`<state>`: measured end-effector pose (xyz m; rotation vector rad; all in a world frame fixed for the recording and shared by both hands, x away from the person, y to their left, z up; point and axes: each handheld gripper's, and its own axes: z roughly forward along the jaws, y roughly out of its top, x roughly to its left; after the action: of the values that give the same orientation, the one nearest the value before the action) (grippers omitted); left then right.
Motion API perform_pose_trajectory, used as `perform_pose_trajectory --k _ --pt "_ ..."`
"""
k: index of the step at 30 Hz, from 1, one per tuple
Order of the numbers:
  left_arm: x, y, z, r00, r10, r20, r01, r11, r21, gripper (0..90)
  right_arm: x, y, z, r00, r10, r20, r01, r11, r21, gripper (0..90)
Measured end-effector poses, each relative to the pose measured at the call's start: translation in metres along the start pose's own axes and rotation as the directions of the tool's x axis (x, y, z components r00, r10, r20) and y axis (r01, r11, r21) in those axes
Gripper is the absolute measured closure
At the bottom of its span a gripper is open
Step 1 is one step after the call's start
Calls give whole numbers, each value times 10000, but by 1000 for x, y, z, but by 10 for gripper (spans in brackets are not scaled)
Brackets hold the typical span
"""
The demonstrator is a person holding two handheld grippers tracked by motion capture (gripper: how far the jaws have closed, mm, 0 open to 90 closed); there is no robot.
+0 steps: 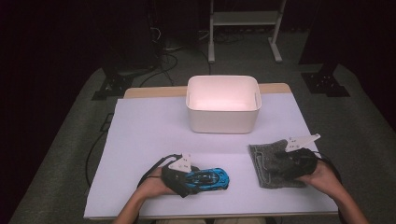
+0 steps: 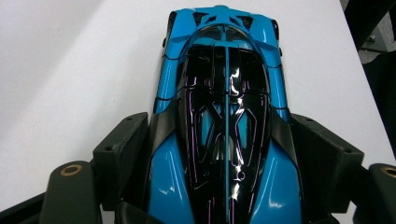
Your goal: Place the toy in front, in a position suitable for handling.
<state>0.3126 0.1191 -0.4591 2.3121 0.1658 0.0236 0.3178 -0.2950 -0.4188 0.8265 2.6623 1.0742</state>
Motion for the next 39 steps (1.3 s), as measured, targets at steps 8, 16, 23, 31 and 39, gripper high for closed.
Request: perform_pose_trajectory --k 8,16,23,31,39 --pt "0 0 0 10000 -6 9 6 10000 -21 236 -8 17 28 9998 -215 -7 215 9967 786 316" --pt "1 -1 0 9999 -157 53 157 9998 -76 234 -6 20 46 9982 -401 452 327 9875 1541 599" --pt "1 -1 -8 9990 -437 57 439 9987 -250 212 -5 20 44 9990 -388 235 348 9881 1500 810" --pt "1 -4 -11 9990 -445 -61 444 9989 -112 192 -6 23 36 9995 -301 -4 299 9903 1358 819" --pt "1 -5 -15 9987 -518 -34 517 9986 -124 191 8 44 16 9969 -564 -544 582 9978 329 821"
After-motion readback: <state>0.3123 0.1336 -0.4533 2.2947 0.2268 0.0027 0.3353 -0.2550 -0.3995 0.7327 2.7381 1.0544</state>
